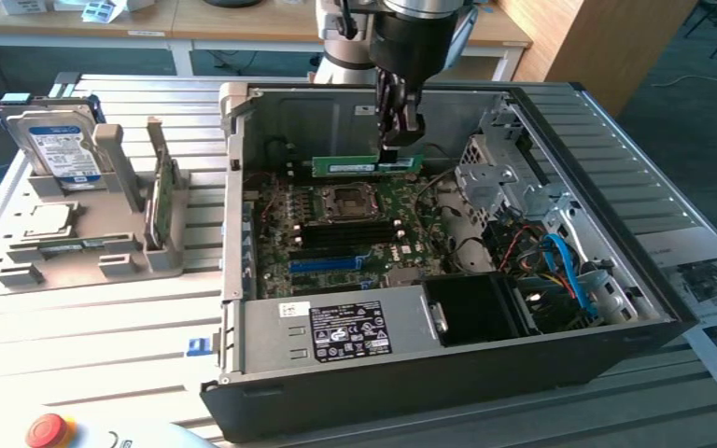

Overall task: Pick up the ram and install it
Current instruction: 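Insert the ram into the slot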

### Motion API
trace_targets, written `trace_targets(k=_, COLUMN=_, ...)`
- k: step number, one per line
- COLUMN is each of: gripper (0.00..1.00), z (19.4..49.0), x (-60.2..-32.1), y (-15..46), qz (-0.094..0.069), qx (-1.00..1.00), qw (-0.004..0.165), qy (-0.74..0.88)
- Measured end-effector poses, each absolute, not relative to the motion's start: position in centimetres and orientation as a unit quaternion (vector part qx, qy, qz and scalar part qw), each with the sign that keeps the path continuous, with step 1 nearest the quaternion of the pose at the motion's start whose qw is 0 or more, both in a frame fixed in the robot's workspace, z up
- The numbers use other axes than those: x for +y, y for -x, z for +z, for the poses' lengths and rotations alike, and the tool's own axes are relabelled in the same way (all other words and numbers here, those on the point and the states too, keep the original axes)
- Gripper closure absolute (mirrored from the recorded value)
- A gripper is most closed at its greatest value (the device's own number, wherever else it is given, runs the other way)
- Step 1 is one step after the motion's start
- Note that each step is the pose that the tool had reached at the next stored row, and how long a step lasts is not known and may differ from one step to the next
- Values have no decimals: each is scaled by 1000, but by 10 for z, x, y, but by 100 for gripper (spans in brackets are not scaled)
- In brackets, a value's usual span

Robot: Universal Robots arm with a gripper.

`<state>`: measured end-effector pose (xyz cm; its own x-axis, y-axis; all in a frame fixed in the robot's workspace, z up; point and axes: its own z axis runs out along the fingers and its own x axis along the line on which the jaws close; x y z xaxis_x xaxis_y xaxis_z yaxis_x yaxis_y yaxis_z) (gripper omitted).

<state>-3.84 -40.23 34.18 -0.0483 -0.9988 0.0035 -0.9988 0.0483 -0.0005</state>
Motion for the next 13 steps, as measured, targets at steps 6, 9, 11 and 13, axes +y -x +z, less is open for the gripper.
trace_targets(k=6, gripper=88, z=337, x=-402, y=38, qz=1, qx=-724, qw=1, qy=-690)
trace_targets(k=9, gripper=88, z=334, x=-402, y=38, qz=1, qx=-724, qw=1, qy=-690)
trace_targets(k=11, gripper=88, z=333, x=-402, y=38, qz=1, qx=-724, qw=1, qy=-690)
trace_targets(k=13, gripper=88, z=331, x=-402, y=38, qz=1, qx=-724, qw=1, qy=-690)
